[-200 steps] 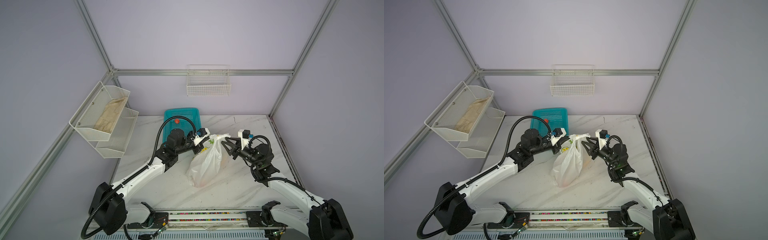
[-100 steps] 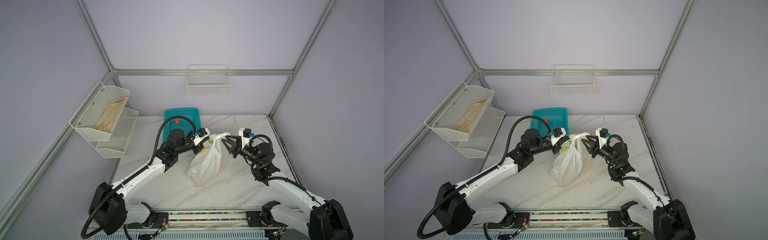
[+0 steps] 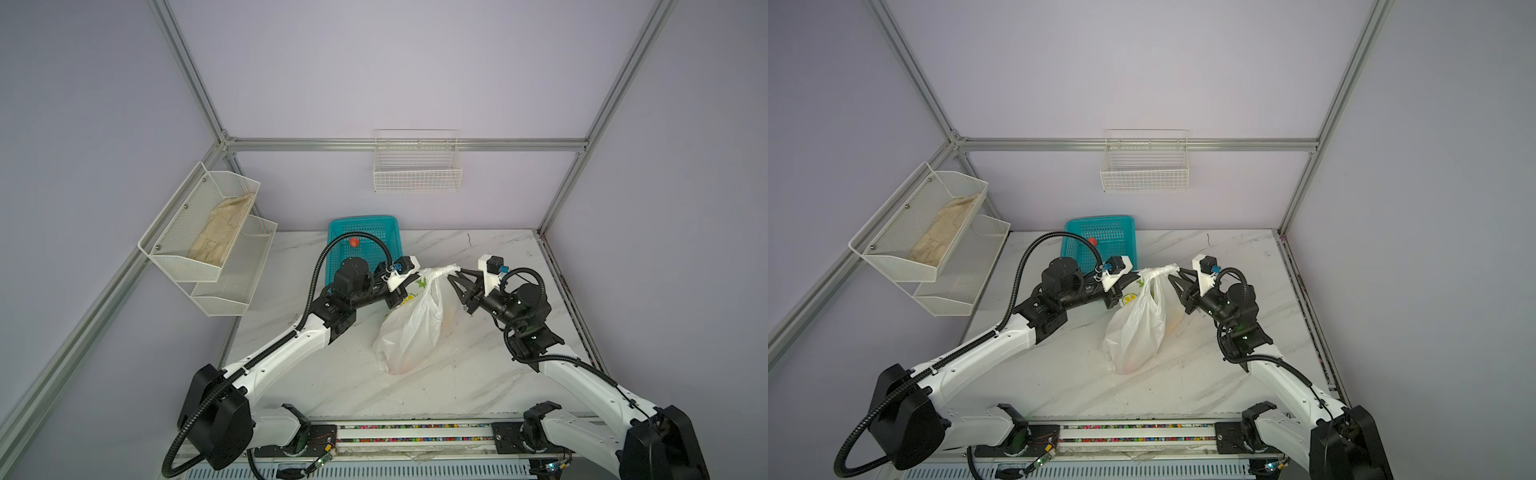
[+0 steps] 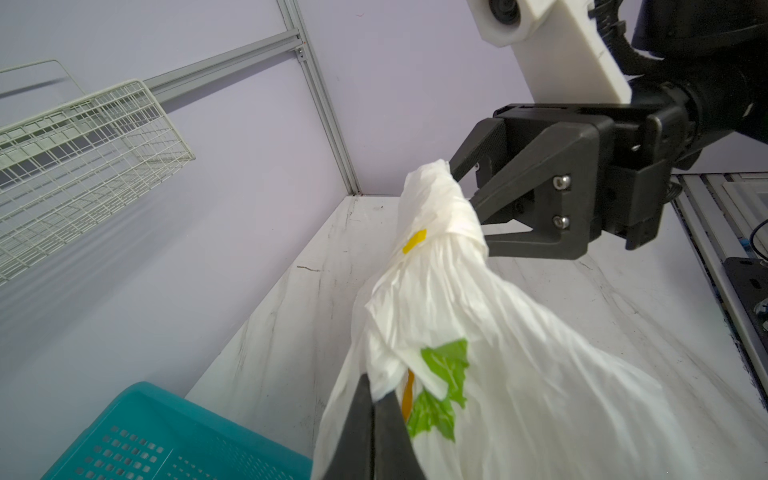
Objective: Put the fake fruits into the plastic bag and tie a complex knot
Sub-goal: 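Hold the knotted bag top with the left gripper while right gripper hovers open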
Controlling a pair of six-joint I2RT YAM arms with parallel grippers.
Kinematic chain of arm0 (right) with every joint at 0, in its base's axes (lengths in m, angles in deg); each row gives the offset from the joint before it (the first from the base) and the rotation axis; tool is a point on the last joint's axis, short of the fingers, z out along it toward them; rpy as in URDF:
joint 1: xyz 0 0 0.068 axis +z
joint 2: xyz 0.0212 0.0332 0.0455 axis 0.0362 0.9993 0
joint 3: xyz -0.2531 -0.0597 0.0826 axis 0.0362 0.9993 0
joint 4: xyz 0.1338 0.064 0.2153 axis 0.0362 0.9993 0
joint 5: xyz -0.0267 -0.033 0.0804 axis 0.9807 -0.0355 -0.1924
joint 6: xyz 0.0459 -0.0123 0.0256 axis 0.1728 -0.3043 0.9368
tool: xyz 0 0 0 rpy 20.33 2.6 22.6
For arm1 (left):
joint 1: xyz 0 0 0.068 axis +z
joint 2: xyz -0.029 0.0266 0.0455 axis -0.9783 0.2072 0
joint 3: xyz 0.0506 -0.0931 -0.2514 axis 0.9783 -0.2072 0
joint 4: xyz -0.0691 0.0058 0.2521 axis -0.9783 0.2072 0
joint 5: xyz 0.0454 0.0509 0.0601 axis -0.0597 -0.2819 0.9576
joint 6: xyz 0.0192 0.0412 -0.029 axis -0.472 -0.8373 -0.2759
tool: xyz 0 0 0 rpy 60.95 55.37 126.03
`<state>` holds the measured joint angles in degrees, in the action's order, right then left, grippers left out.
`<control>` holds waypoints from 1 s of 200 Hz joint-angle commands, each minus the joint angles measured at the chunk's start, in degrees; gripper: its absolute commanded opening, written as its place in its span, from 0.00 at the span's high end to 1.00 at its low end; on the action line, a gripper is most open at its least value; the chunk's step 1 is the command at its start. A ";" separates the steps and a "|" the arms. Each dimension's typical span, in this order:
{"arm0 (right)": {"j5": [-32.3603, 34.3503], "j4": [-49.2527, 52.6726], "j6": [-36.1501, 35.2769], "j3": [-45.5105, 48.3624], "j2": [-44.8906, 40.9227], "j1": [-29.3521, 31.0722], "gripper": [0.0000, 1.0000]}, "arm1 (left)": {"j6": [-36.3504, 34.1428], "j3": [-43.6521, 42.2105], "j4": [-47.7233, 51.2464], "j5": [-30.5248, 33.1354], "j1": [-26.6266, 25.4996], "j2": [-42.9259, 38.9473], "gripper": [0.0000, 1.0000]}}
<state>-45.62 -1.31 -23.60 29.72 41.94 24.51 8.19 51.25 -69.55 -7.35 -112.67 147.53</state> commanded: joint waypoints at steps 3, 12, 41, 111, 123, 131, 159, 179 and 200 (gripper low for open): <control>-1.76 1.28 -3.01 -2.59 -1.83 -0.25 0.66 | 0.40 -0.98 -2.33 -1.17 -0.08 -0.34 1.00; -1.78 1.93 -3.42 -2.97 -1.99 -0.25 0.66 | 0.38 -0.98 -2.35 -1.15 -0.08 -0.33 1.00; -1.07 3.25 -4.63 -3.82 -2.51 -0.25 0.66 | 0.32 -0.98 -2.10 -1.26 -0.08 -0.43 1.00; -1.12 6.87 -7.29 -5.66 -2.42 -0.27 0.78 | 0.22 -0.98 -1.93 -1.40 -0.08 -0.51 1.00; -0.76 7.27 -7.32 -5.92 -2.47 -0.21 0.81 | 0.22 -0.98 -1.97 -1.39 -0.08 -0.58 1.00; -0.61 7.47 -7.39 -6.00 -2.48 -0.22 0.83 | 0.22 -0.98 -1.88 -1.39 -0.08 -0.60 1.00; 0.51 7.80 -7.13 -6.10 -2.71 -0.29 0.94 | 0.20 -1.07 -1.83 -1.31 -0.09 -0.78 1.00; 1.61 8.40 -6.88 -6.31 -2.86 -0.23 1.00 | 0.16 -1.14 -1.84 -1.32 -0.08 -0.95 1.00; 3.02 9.28 -5.97 -6.29 -3.40 -0.24 1.00 | 0.39 -1.24 -1.83 -1.05 -0.08 -1.08 1.00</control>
<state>-44.64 6.76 -29.66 25.13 40.10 24.49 8.17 51.25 -69.51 -7.57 -112.67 147.53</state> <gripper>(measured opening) 0.050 0.048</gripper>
